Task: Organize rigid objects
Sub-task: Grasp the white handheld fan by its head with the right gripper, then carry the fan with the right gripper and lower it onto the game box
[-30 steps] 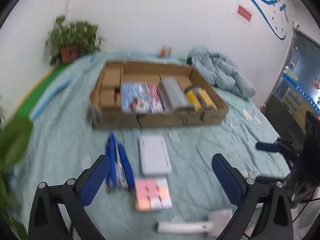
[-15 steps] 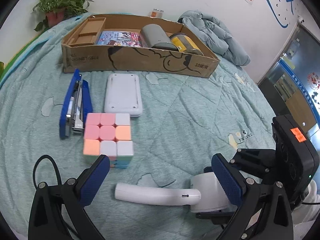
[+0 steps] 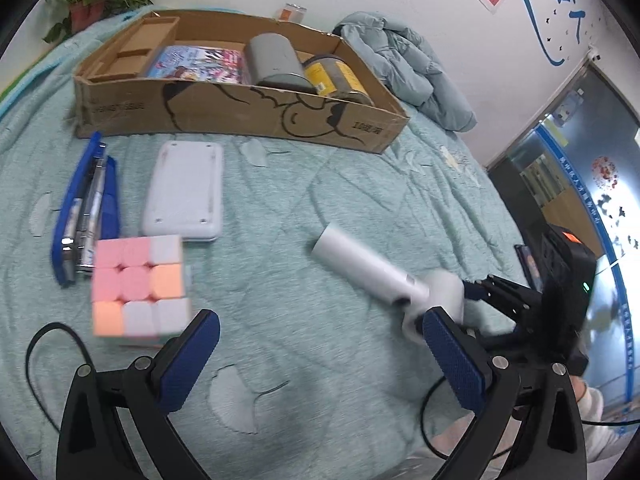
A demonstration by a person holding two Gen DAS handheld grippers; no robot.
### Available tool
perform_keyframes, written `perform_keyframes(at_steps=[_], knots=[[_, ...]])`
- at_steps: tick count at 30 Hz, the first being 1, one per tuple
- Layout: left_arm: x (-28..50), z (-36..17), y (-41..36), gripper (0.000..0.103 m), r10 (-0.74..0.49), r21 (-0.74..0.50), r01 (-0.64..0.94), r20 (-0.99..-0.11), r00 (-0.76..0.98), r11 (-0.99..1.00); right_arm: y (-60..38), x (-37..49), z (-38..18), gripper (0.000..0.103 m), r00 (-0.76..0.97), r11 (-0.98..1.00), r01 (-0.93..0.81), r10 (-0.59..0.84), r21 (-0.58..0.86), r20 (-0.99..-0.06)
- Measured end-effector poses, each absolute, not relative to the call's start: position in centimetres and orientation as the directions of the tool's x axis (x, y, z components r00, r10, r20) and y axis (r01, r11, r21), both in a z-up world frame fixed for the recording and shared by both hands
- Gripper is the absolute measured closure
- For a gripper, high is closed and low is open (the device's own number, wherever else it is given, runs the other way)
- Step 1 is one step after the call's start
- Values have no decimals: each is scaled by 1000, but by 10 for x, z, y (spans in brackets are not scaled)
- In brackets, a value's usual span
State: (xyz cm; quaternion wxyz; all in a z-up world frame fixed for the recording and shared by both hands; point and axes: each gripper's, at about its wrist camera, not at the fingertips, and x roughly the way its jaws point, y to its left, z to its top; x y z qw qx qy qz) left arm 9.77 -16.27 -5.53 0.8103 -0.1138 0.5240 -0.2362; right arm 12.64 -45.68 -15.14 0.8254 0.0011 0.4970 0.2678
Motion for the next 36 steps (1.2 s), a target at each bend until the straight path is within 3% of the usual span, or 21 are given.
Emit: perform_keyframes(at_steps=[4,9,14,17,22,26,30,36], knots=[[115,-64,-178,1,-587,-536,246,-767,259,808,-479,140,-149,34,422,904,-240,426,354,-801],[143,-74,-193,1,-633,-588,241,-748,200,772,-445,114,-129,22,437,845,-425,505,323,-745],[174,-80,-219,6,-644,-597,268,-752,140,756,-438,114,-131,22,457,873,-365,471,324,-755],[186,-90,-235,15,-636,-601,252,-767,87,759,-434,110,-136,21,465,895,-339,428,290,-775],[202,-114,-259,47,-600,-583,229,-800,7,779,-436,105,-135,20,483,894,-323,437,310,-759],[208,-121,-270,52,-608,-596,220,-794,-15,773,-442,116,-151,20,449,916,-263,395,304,-802],[211,-121,-279,66,-594,-579,248,-804,-13,777,-444,119,-155,20,424,908,-265,411,324,-807],[211,-125,-279,70,-573,-556,238,-819,6,797,-427,116,-156,21,398,897,-296,429,329,-811]])
